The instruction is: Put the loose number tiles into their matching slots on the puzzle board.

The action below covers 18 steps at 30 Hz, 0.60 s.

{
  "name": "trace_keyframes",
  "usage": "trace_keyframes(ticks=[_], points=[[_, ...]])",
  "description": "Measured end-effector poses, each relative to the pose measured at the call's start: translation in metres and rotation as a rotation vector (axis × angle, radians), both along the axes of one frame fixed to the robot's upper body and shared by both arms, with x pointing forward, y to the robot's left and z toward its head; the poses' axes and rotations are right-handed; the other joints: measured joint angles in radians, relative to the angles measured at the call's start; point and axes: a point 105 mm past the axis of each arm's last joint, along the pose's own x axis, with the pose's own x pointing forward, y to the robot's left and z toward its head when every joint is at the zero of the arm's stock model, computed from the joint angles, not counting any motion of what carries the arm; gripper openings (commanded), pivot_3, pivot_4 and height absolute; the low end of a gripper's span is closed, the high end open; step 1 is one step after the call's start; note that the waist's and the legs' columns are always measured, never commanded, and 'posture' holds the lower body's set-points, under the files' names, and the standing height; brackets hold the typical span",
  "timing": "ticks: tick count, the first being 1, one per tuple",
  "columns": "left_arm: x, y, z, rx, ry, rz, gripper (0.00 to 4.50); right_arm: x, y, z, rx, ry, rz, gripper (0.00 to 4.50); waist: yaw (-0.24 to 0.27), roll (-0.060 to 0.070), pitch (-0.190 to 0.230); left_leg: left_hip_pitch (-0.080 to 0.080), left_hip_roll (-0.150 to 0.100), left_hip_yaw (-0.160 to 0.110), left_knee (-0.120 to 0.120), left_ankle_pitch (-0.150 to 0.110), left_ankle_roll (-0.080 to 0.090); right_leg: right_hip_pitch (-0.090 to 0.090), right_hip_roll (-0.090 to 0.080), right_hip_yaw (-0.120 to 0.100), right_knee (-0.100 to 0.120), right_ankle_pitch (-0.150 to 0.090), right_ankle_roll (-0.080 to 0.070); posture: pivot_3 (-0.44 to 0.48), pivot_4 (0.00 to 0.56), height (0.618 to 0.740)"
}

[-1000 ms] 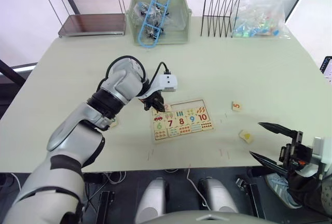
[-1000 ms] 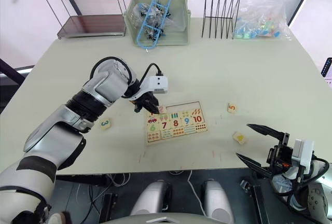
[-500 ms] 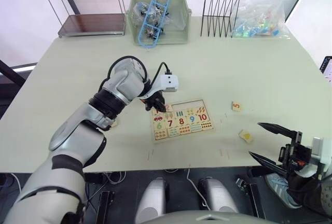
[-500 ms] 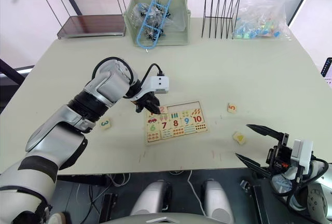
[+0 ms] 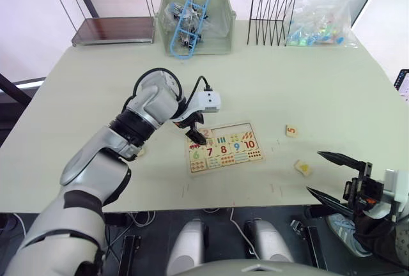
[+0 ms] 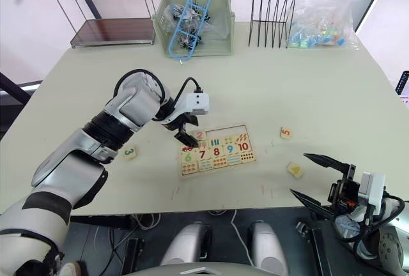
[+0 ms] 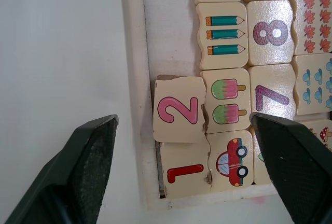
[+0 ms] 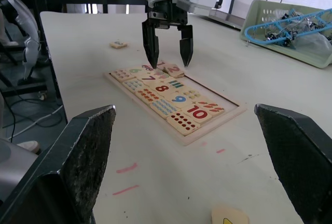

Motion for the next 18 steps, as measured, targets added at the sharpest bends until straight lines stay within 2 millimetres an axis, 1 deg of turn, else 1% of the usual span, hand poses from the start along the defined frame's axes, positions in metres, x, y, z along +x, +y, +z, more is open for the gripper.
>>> trace_keyframes(ticks=[1, 3, 4, 7, 12, 15, 16, 17, 18], points=[[0.001, -0.001, 0.005, -0.028, 0.0, 0.007, 4.46, 0.0, 0.0, 0.0, 0.0, -0.001, 0.0, 4.5, 0.0, 0.0, 0.0, 0.0, 0.0, 0.0, 0.0, 0.0, 0.0, 0.0, 0.0, 0.0, 0.0, 0.0, 0.0, 0.0, 0.15, 0.74], [0.001, -0.001, 0.008, -0.049, 0.0, 0.012, 4.46, 0.0, 0.0, 0.0, 0.0, 0.0, 0.0, 4.5, 0.0, 0.0, 0.0, 0.0, 0.0, 0.0, 0.0, 0.0, 0.0, 0.0, 0.0, 0.0, 0.0, 0.0, 0.0, 0.0, 0.15, 0.74], [0.003, 0.0, 0.012, -0.092, -0.007, 0.027, 4.46, 0.0, 0.0, 0.0, 0.0, 0.002, -0.001, 4.5, 0.0, 0.0, 0.0, 0.0, 0.0, 0.0, 0.0, 0.0, 0.0, 0.0, 0.0, 0.0, 0.0, 0.0, 0.0, 0.0, 0.15, 0.74], [0.007, 0.003, 0.017, -0.123, -0.035, 0.037, 4.46, -0.001, 0.0, -0.001, 0.0, 0.007, -0.003, 4.5, -0.001, 0.0, 0.0, 0.0, 0.0, 0.0, 0.0, 0.0, 0.0, 0.0, 0.0, 0.0, 0.0, 0.0, 0.0, 0.0, 0.15, 0.74], [0.014, 0.032, 0.011, -0.201, -0.052, 0.139, 4.46, -0.006, -0.001, -0.006, 0.007, 0.032, -0.017, 4.5, -0.001, 0.0, 0.0, 0.0, 0.0, 0.0, 0.0, 0.0, 0.0, 0.0, 0.0, 0.0, 0.001, 0.0, 0.0, 0.0, 0.15, 0.74], [0.018, 0.04, 0.013, -0.28, -0.106, 0.149, 4.46, -0.006, 0.001, -0.003, 0.016, 0.018, -0.025, 4.5, 0.003, 0.0, 0.0, 0.0, 0.0, 0.0, 0.0, 0.0, 0.0, 0.0, -0.001, 0.0, 0.001, 0.0, 0.0, 0.0, 0.15, 0.74], [0.019, 0.051, 0.007, -0.332, -0.129, 0.18, 4.46, -0.006, 0.002, -0.003, 0.027, 0.013, -0.037, 4.5, 0.002, 0.0, 0.0, 0.0, 0.0, 0.0, 0.0, 0.0, 0.0, 0.0, -0.001, 0.0, 0.001, 0.0, 0.0, 0.0, 0.15, 0.74], [0.018, 0.052, 0.006, -0.333, -0.128, 0.183, 4.46, -0.006, 0.002, -0.002, 0.027, 0.013, -0.038, 4.5, 0.0, 0.0, 0.0, 0.0, 0.0, 0.0, 0.0, 0.0, 0.0, 0.0, -0.001, 0.0, 0.001, 0.0, 0.0, 0.0, 0.15, 0.74], [0.017, 0.057, 0.001, -0.35, -0.126, 0.195, 4.46, -0.006, 0.002, -0.004, 0.028, 0.019, -0.045, 4.5, 0.0, 0.0, 0.0, 0.0, 0.0, 0.0, 0.0, 0.0, 0.0, 0.0, -0.001, 0.0, 0.001, 0.0, 0.0, 0.0, 0.15, 0.74]])
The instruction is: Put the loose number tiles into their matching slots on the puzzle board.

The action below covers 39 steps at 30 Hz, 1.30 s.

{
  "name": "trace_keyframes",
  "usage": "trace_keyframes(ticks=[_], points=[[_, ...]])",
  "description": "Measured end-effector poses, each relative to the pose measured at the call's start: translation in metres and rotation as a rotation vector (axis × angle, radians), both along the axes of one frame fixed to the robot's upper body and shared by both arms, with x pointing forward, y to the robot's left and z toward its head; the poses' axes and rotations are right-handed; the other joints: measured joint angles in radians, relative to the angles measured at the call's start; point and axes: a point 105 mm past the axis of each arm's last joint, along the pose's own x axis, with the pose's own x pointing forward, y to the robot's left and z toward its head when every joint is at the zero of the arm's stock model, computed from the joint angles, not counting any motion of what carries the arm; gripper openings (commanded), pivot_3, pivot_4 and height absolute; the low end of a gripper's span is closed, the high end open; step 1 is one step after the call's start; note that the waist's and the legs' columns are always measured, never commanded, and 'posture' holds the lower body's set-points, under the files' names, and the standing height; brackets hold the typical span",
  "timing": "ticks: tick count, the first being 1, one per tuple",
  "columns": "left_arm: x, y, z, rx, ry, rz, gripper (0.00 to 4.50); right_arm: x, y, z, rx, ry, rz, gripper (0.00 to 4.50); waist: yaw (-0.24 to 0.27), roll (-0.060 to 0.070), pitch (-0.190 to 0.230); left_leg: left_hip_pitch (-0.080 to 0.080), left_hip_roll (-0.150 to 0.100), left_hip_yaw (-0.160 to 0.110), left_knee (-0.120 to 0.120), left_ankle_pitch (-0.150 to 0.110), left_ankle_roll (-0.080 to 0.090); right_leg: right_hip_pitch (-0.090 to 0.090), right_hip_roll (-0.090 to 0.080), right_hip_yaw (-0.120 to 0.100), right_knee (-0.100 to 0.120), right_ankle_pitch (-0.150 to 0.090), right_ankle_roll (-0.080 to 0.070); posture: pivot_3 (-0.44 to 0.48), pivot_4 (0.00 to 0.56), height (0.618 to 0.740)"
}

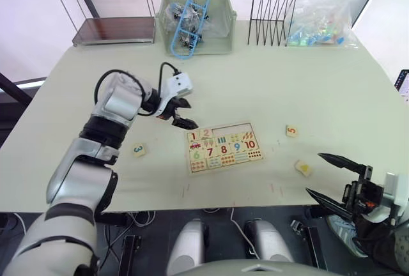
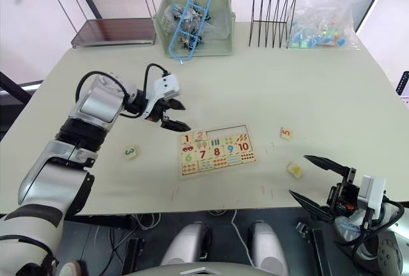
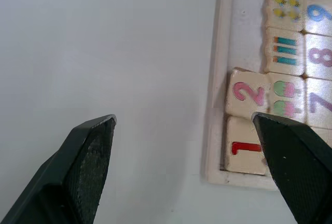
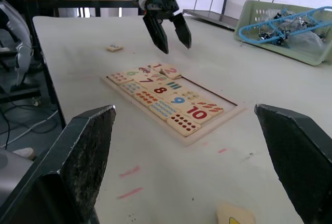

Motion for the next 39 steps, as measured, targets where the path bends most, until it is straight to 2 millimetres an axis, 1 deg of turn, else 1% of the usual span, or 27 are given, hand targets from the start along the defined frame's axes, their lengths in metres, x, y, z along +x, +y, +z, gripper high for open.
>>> trace_keyframes(ticks=[3, 4, 6, 7, 10, 12, 14, 22, 39], points=[[-0.005, 0.008, -0.011, -0.045, 0.01, 0.023, 4.46, 0.0, -0.001, 0.0, 0.001, 0.003, -0.006, 4.5, 0.0, 0.0, 0.0, 0.0, 0.0, 0.0, 0.0, 0.0, 0.0, 0.0, 0.0, 0.0, 0.0, 0.0, 0.0, 0.0, 0.15, 0.74], [-0.005, 0.009, -0.012, -0.049, 0.009, 0.026, 4.46, 0.0, 0.0, 0.0, 0.001, 0.0, -0.005, 4.5, 0.004, 0.0, 0.0, 0.0, 0.0, 0.0, 0.0, 0.0, 0.0, 0.0, 0.0, 0.0, 0.0, 0.0, 0.0, 0.0, 0.15, 0.74], [-0.004, 0.009, -0.008, -0.075, -0.015, 0.038, 3.95, 0.002, 0.0, 0.002, 0.001, -0.01, -0.003, 4.5, 0.006, 0.0, 0.0, 0.0, 0.0, 0.0, 0.0, 0.0, 0.0, 0.0, 0.0, 0.0, 0.0, 0.0, 0.0, 0.0, 0.15, 0.74], [-0.005, 0.008, -0.006, -0.087, -0.031, 0.033, 3.61, 0.002, 0.0, 0.003, 0.001, -0.013, -0.004, 4.5, 0.007, 0.0, 0.0, 0.0, 0.0, 0.0, 0.0, 0.0, 0.0, 0.0, 0.0, 0.0, 0.0, 0.0, 0.0, 0.0, 0.15, 0.74], [-0.012, 0.005, -0.011, -0.114, -0.047, 0.007, 2.21, 0.003, 0.0, 0.003, 0.0, -0.015, -0.005, 4.5, 0.004, 0.0, 0.0, 0.0, 0.0, 0.0, 0.0, 0.0, 0.0, 0.0, 0.0, 0.0, 0.0, 0.0, 0.0, 0.0, 0.15, 0.74], [-0.02, 0.0, -0.017, -0.157, -0.038, -0.028, 1.1, 0.003, -0.001, 0.003, -0.002, -0.015, -0.005, 4.5, 0.003, 0.0, 0.0, 0.0, 0.0, 0.0, 0.0, 0.0, 0.0, 0.0, 0.0, 0.0, 0.0, 0.0, 0.0, 0.0, 0.15, 0.74], [-0.026, -0.007, -0.019, -0.197, -0.033, -0.071, 0.06, 0.003, -0.001, 0.003, -0.006, -0.013, -0.004, 4.5, 0.003, 0.0, 0.0, 0.0, 0.0, 0.0, 0.0, 0.0, 0.0, 0.0, 0.0, 0.0, 0.0, 0.0, 0.0, 0.0, 0.15, 0.74], [-0.027, -0.01, -0.013, -0.217, -0.068, -0.118, 0.06, 0.005, -0.003, 0.005, -0.014, -0.02, -0.001, 4.5, 0.003, 0.0, 0.0, 0.0, 0.0, 0.0, 0.0, 0.0, 0.0, 0.0, 0.0, 0.0, 0.0, 0.0, 0.0, 0.0, 0.15, 0.74], [-0.03, -0.007, -0.022, -0.173, -0.047, -0.135, 0.06, 0.004, -0.006, 0.002, -0.019, -0.018, -0.008, 4.5, 0.003, 0.0, 0.0, 0.0, 0.0, 0.001, 0.0, 0.0, 0.0, 0.0, 0.0, 0.0, 0.0, 0.0, 0.0, 0.0, 0.15, 0.74]])
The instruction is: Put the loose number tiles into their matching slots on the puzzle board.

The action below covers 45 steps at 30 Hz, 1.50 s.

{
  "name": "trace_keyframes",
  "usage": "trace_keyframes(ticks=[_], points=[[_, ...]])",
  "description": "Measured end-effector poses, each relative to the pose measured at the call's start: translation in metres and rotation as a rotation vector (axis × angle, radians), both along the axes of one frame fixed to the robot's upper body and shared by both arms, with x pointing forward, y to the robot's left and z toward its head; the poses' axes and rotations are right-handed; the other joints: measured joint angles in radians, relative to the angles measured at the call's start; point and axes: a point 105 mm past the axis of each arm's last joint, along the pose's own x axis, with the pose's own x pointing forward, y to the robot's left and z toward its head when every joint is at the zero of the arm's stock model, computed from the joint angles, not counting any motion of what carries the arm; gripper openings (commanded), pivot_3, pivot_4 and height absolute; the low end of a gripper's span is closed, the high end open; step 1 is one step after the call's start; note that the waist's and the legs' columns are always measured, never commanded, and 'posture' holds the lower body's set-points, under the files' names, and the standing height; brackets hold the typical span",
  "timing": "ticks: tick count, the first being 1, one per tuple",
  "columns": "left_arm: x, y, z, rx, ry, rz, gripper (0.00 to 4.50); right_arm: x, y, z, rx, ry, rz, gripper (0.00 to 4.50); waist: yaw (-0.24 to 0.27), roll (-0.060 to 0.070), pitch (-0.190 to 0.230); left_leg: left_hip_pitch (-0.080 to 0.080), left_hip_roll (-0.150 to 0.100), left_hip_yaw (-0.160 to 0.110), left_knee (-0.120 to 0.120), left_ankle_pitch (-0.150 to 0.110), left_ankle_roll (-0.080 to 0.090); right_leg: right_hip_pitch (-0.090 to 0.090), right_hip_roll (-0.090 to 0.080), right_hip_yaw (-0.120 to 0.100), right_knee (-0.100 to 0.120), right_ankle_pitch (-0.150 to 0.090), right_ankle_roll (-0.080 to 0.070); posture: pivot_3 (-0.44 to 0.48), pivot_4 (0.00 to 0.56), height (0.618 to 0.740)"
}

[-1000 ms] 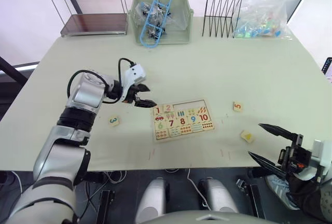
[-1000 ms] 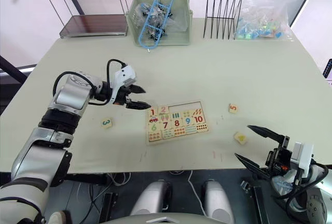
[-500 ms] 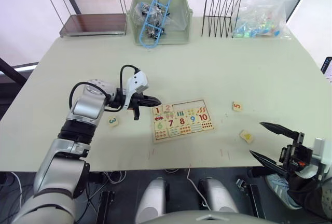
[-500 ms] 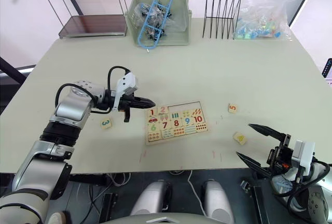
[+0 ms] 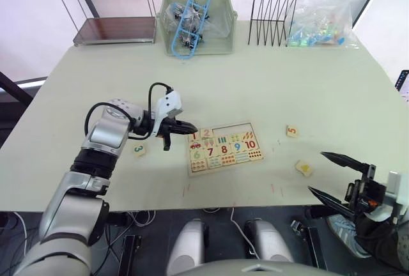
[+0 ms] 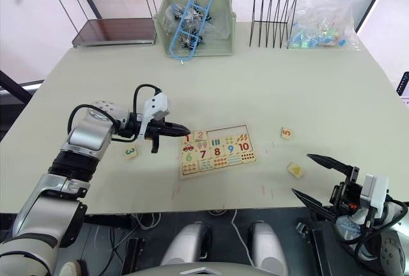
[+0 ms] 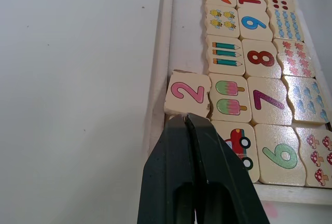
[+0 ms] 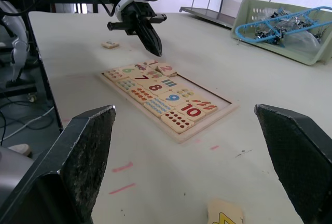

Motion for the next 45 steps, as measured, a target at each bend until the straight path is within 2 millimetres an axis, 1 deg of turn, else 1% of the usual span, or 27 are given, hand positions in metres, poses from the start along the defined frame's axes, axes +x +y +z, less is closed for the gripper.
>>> trace_keyframes(ticks=[8, 25, 45], points=[[-0.002, -0.001, -0.012, 0.019, 0.023, -0.009, 0.06, 0.0, -0.001, -0.002, -0.001, 0.005, 0.004, 4.5, 0.0, 0.0, 0.0, 0.0, 0.0, 0.0, 0.0, 0.0, 0.0, 0.0, 0.0, 0.0, 0.0, 0.0, 0.0, 0.0, 0.15, 0.74], [-0.001, -0.007, -0.013, 0.006, 0.013, -0.024, 0.06, -0.001, -0.001, -0.001, -0.006, 0.008, 0.006, 4.5, 0.001, 0.0, 0.0, 0.0, 0.0, 0.0, 0.0, 0.0, 0.0, 0.0, 0.0, 0.0, 0.0, 0.0, 0.0, 0.0, 0.15, 0.74], [-0.002, -0.009, -0.014, 0.01, 0.009, -0.046, 0.06, 0.0, -0.001, -0.001, -0.003, 0.005, 0.001, 4.5, 0.001, 0.0, 0.0, 0.0, 0.0, 0.0, 0.0, 0.0, 0.0, 0.0, 0.0, 0.0, 0.0, 0.0, 0.0, 0.0, 0.15, 0.74]])
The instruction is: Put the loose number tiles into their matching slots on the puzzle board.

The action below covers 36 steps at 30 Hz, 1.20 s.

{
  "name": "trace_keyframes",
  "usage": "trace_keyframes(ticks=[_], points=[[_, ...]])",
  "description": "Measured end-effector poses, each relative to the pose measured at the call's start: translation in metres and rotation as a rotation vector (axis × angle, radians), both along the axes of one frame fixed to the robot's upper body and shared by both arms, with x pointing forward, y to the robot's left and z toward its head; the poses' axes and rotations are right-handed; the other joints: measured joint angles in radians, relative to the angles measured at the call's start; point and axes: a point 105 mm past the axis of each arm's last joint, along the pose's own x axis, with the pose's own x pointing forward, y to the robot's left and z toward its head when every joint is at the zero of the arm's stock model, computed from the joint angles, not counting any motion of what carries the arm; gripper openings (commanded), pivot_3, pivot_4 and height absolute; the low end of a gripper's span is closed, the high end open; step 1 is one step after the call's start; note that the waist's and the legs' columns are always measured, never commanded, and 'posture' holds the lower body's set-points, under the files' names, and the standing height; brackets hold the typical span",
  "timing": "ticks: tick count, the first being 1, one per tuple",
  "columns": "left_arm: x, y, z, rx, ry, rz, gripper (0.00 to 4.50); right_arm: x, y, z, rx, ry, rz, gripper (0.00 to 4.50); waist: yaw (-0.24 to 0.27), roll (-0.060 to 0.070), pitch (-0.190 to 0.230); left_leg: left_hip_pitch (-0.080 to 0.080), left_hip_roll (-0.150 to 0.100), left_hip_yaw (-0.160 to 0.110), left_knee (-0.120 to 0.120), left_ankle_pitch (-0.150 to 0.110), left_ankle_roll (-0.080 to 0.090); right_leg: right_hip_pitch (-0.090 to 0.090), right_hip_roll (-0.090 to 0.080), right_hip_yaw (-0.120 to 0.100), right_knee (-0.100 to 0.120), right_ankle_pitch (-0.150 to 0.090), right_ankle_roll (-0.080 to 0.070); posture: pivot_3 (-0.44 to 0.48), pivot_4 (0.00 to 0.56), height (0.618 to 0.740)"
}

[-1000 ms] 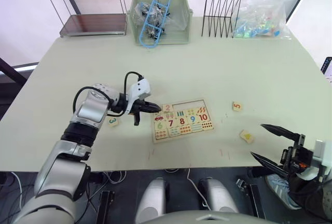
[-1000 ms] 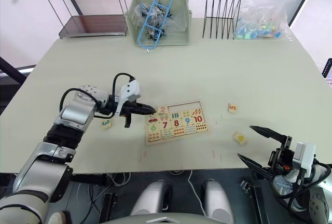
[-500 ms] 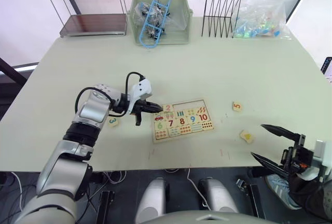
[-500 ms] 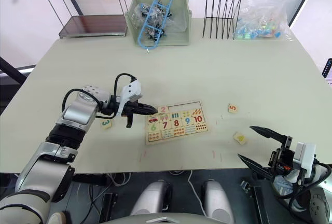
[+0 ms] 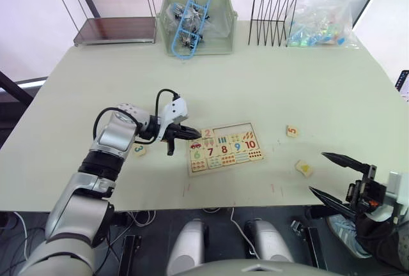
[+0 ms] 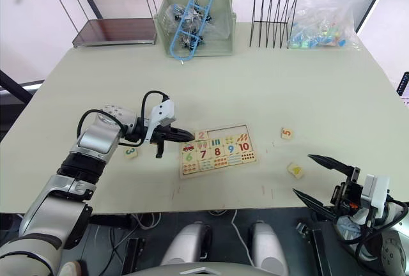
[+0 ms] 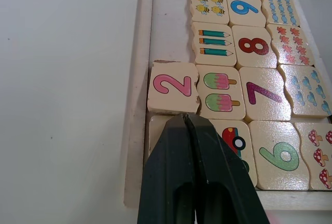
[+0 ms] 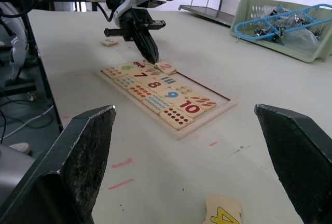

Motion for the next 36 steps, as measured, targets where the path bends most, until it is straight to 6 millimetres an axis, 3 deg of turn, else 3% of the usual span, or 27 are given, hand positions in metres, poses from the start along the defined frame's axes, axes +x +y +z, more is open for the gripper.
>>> trace_keyframes(ticks=[23, 26, 36], points=[[0.0, -0.002, 0.001, -0.019, 0.005, -0.003, 0.06, 0.001, 0.0, 0.001, 0.003, -0.002, -0.011, 4.5, 0.0, 0.0, 0.0, 0.0, 0.0, 0.0, 0.0, 0.0, 0.0, 0.0, 0.0, 0.0, 0.0, 0.0, 0.0, 0.0, 0.15, 0.74], [0.001, -0.001, 0.006, -0.061, 0.01, 0.011, 0.06, 0.001, 0.0, 0.001, 0.003, -0.002, -0.011, 4.5, -0.001, 0.0, 0.0, 0.0, 0.0, 0.0, 0.0, 0.0, 0.0, 0.0, 0.0, 0.0, 0.0, 0.0, 0.0, 0.0, 0.15, 0.74], [0.006, 0.01, 0.055, -0.298, -0.038, 0.115, 0.06, 0.002, -0.002, 0.002, 0.006, -0.005, -0.015, 4.5, -0.003, 0.0, 0.0, 0.0, 0.0, 0.0, 0.0, 0.0, 0.0, 0.0, 0.0, 0.0, 0.0, 0.0, 0.0, 0.0, 0.15, 0.74]])
